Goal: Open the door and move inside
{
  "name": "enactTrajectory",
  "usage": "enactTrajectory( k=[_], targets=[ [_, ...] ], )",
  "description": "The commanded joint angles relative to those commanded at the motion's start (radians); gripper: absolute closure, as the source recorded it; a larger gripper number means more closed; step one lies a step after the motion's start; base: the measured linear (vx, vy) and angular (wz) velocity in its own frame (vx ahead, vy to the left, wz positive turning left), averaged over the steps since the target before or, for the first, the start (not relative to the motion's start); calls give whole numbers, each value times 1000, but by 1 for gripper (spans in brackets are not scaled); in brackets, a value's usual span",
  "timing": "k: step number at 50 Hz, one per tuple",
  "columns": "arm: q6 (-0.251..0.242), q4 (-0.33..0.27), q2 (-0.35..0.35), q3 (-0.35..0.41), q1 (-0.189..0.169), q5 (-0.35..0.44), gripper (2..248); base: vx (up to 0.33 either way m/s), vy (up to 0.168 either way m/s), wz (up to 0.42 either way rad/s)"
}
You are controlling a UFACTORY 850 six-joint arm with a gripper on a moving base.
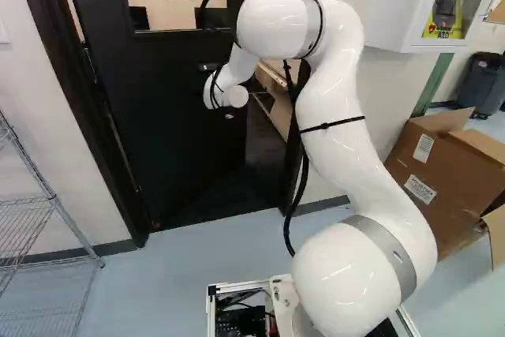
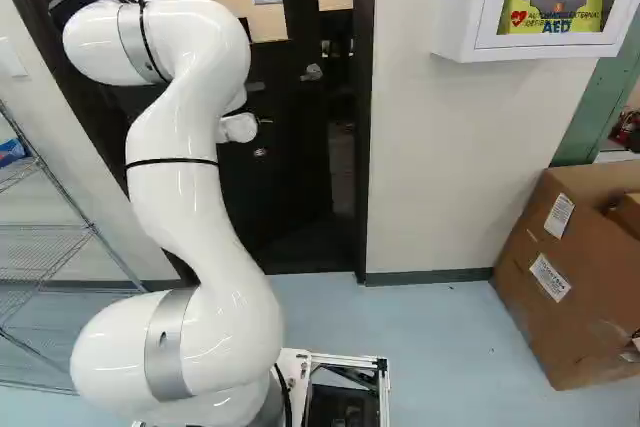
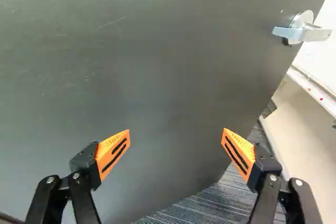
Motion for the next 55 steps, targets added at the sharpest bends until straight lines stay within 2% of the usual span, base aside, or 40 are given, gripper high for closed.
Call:
enactTrajectory(
  k=[22,55],
  targets=[
    [0,12,108,145,-1,0,3,0,0,0],
    [0,101,269,351,-18,0,3,0,0,0]
  ],
)
